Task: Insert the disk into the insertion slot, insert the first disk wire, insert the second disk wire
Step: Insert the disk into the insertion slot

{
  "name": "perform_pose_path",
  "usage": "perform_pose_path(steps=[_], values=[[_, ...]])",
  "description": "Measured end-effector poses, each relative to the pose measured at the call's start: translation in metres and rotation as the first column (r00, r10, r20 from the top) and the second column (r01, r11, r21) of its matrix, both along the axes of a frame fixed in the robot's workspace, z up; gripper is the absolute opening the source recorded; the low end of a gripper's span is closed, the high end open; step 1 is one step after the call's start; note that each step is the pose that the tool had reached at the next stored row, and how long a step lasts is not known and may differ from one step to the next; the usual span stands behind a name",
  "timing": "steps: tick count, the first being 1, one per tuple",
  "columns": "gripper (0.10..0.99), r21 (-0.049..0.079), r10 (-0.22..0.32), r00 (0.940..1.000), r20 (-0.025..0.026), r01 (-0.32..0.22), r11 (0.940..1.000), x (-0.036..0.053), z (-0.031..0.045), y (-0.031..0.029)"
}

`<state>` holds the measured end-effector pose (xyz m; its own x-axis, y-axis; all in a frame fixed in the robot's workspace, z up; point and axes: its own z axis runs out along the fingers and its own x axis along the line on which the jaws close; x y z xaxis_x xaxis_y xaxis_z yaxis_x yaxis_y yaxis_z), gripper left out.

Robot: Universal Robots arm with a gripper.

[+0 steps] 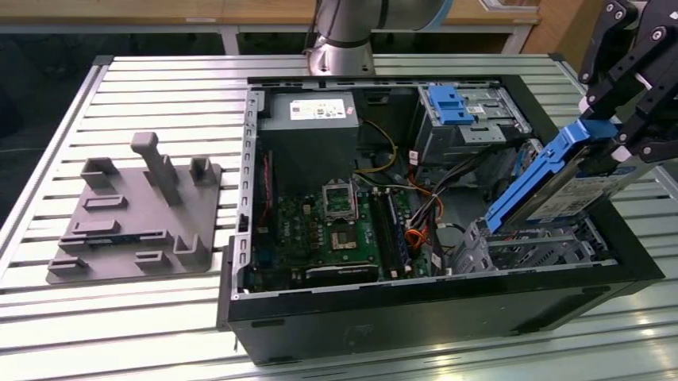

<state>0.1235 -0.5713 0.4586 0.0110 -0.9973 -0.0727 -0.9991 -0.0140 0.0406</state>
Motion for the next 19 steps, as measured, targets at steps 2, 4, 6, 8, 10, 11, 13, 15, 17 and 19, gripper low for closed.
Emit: perform_pose_path(steps=[2,4,6,8,10,11,13,15,17,19], values=[[0.365,0.000,0.000,1.0000,0.0000,0.000,1.0000,0.0000,-0.0007,-0.0001],[0.365,0.000,0.000,1.0000,0.0000,0.000,1.0000,0.0000,-0.0013,-0.0001],[0.365,0.000,0.000,1.0000,0.0000,0.000,1.0000,0.0000,-0.0019,-0.0002],[0.365,0.000,0.000,1.0000,0.0000,0.000,1.0000,0.0000,-0.0026,-0.0002],[0.365,0.000,0.000,1.0000,0.0000,0.000,1.0000,0.0000,-0.0033,-0.0003],[0.365,0.000,0.000,1.0000,0.0000,0.000,1.0000,0.0000,-0.0037,-0.0003],[0.365,0.000,-0.001,1.0000,0.0000,0.001,1.0000,0.0000,-0.0045,-0.0003],[0.365,0.000,-0.001,1.0000,0.0001,0.001,1.0000,0.0000,-0.0053,-0.0004],[0.365,0.000,-0.002,1.0000,0.0000,0.002,1.0000,0.0000,-0.0066,-0.0004],[0.365,0.000,-0.003,1.0000,0.0000,0.003,1.0000,0.0000,-0.0080,-0.0004]])
